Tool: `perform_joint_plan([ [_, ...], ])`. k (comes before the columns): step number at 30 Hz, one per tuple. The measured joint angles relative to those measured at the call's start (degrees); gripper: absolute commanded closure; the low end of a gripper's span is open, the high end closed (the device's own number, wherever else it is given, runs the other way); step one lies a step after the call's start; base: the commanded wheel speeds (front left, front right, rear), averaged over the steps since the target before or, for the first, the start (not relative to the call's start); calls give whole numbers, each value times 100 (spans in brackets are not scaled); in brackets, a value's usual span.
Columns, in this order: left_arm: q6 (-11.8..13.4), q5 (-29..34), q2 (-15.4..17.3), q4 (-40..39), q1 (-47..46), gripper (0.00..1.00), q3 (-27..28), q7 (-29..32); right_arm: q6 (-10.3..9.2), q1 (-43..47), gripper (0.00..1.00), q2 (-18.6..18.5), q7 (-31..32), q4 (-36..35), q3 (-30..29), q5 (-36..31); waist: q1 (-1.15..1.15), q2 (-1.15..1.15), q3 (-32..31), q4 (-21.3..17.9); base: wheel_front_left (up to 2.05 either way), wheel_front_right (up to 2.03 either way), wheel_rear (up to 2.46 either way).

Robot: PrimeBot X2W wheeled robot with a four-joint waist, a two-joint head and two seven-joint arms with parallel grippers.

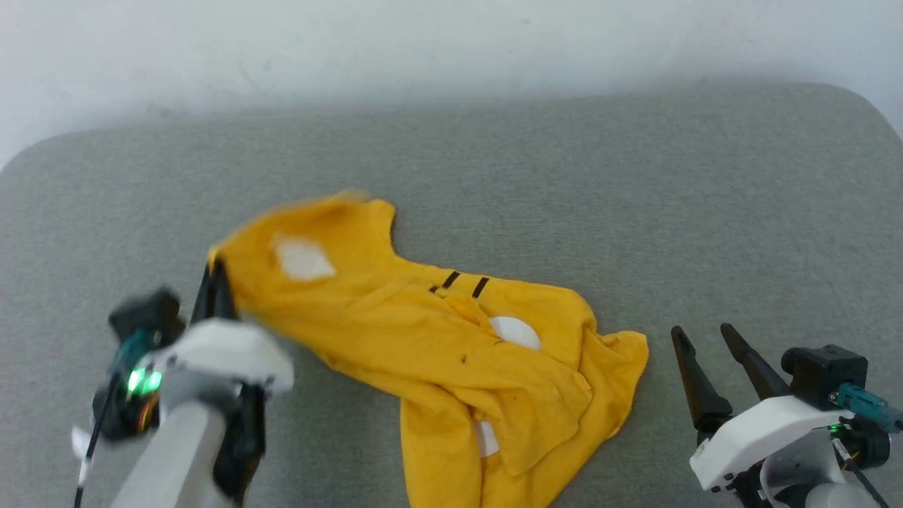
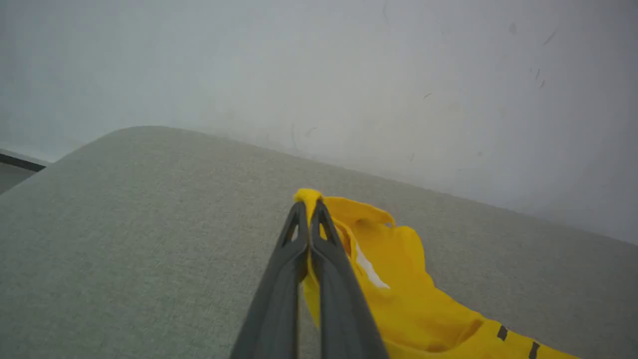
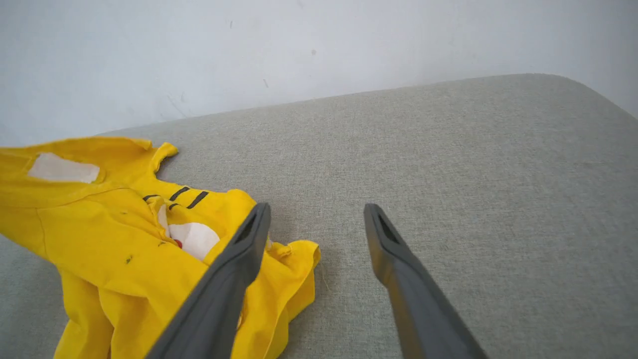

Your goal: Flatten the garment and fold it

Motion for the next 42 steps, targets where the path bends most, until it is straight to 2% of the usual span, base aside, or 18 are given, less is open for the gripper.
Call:
perform_joint_plan([
  [5, 422, -256, 137, -153, 1278, 100, 220, 194, 0, -1, 0, 2, 46, -57, 2, 13, 0, 0, 13, 220, 0, 0, 0],
  [6, 468, -334, 124, -153, 1460, 93, 249, 261, 0, 0, 0, 2, 47, -60, -5, 13, 0, 0, 22, 250, 0, 0, 0],
  [7, 491, -431, 99, -155, 1599, 13, 267, 324, 0, 0, 0, 1, 56, -64, -10, 13, 0, 0, 31, 275, 0, 0, 0],
  [8, 449, -520, 69, -175, 1712, 0, 275, 339, 0, 0, 0, 1, 85, -66, -12, 13, 0, 0, 42, 297, 0, 0, 0],
  [14, 51, -513, -73, -510, 1801, 0, 370, -252, 0, -1, 0, 1, 147, -77, -16, -4, 0, 0, 64, 384, 0, 0, 0],
  [17, -79, -55, -157, -799, 1724, 0, 490, -415, 0, -5, 0, 0, 151, -89, 12, -40, 0, 0, 67, 412, 0, 0, 0],
  [21, -300, 893, -535, -1497, 1551, 0, 971, -425, 0, -53, 0, -1, 244, -81, 220, -210, 0, 0, 99, 448, 0, 0, 0],
  [25, -576, 1481, -1020, -1705, 1558, 0, 1117, -424, 0, -70, 0, -1, 937, 136, 753, -245, 0, 0, 149, 492, 0, 0, 0],
  [27, -724, 1648, -1155, -1697, 1559, 0, 1195, -424, 0, -79, 0, -5, 1252, 209, 1011, -270, 0, 0, 188, 511, 0, 0, 0],
  [34, -1121, 1904, -1411, -1610, 1554, 0, 1524, -424, 0, -358, 0, -307, 1747, 379, 1756, -455, 1, 0, 368, 572, 0, 0, 0],
  [38, -1229, 1963, -1464, -1577, 1552, 0, 1606, -424, 0, -545, 2, -386, 1948, 586, 1882, -550, 1, 0, 458, 616, 0, 0, 0],
  [39, -1234, 1970, -1470, -1563, 1552, 0, 1616, -424, 0, -576, 63, -391, 2017, 636, 1901, -576, 1, 0, 473, 627, 0, 0, 0],
  [40, -1259, 1970, -1477, -1544, 1552, 0, 1623, -424, 0, -605, 88, -401, 2073, 676, 1918, -575, 1, 0, 484, 639, 0, 0, 0],
  [41, -1276, 1970, -1482, -1525, 1551, 0, 1627, -424, 0, -634, 100, -404, 2103, 684, 1931, -575, 1, 0, 491, 650, 0, 0, 0],
  [42, -1280, 1970, -1484, -1511, 1551, 0, 1633, -424, 0, -660, 100, -405, 2118, 684, 1938, -573, 1, 0, 493, 656, 0, 0, 0],
])
